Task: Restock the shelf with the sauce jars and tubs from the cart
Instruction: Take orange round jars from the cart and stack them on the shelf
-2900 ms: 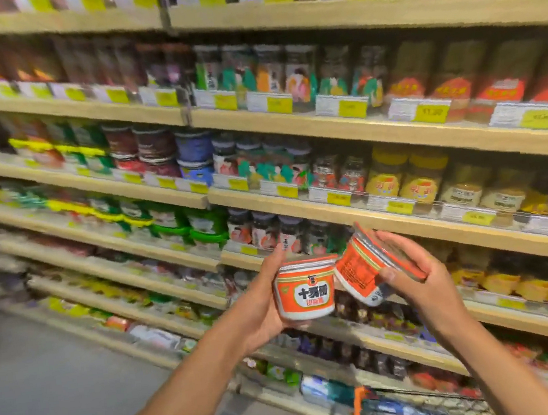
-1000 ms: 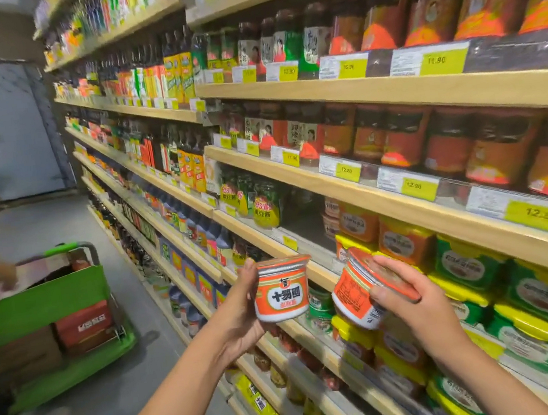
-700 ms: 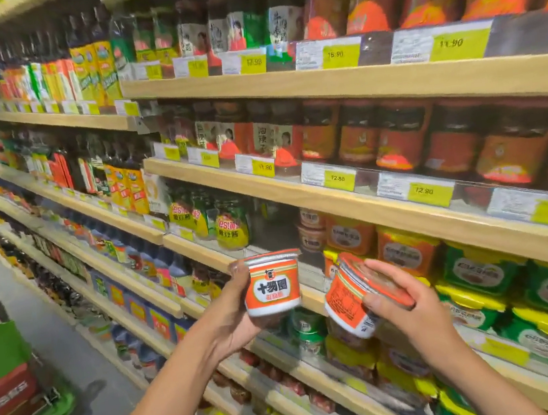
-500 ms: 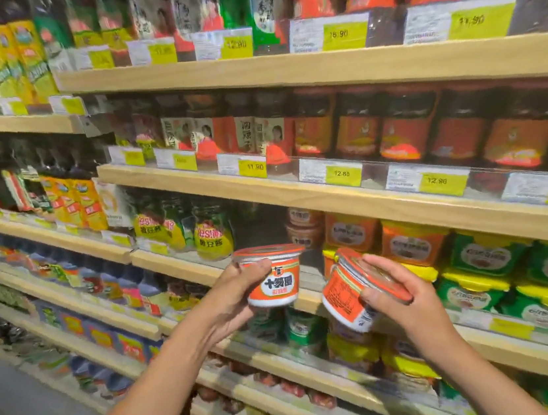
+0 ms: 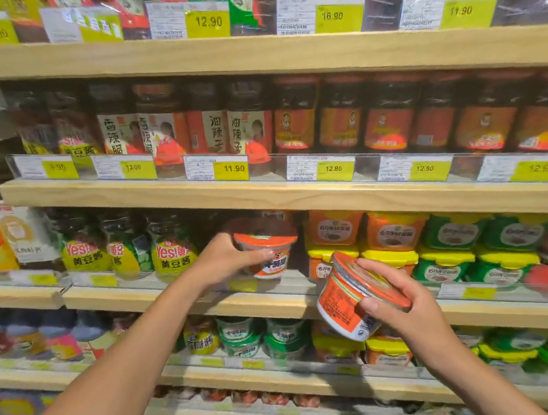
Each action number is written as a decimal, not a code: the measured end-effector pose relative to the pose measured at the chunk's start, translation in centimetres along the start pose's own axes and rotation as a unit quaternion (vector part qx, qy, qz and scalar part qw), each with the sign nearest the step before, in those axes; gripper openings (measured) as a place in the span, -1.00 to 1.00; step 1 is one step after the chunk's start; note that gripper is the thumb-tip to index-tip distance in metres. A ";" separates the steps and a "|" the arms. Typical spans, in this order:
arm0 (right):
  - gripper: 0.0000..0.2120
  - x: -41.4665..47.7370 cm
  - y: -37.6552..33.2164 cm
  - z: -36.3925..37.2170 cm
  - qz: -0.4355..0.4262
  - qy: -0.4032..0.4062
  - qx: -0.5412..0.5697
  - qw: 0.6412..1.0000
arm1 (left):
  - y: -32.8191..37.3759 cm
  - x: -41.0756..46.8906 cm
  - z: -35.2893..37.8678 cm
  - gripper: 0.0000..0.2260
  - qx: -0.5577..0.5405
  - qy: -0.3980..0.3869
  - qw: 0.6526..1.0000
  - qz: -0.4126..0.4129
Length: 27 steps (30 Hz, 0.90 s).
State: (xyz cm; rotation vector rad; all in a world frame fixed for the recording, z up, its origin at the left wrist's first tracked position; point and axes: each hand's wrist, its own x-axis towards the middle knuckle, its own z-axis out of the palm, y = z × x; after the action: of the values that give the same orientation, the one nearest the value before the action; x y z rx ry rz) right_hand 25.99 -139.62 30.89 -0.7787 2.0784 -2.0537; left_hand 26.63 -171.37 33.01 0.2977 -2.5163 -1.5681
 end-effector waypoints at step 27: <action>-0.25 -0.3 0.2 1.8 0.022 0.038 -0.035 0.998 | 0.5 2.7 -2.2 -0.73 0.316 -0.148 0.936 -0.039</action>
State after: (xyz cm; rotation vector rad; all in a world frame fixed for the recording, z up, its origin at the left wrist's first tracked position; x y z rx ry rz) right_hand 26.98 -141.07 30.45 -0.6699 2.1979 -2.0279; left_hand 24.48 -173.77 34.53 0.2504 -3.2327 -0.8161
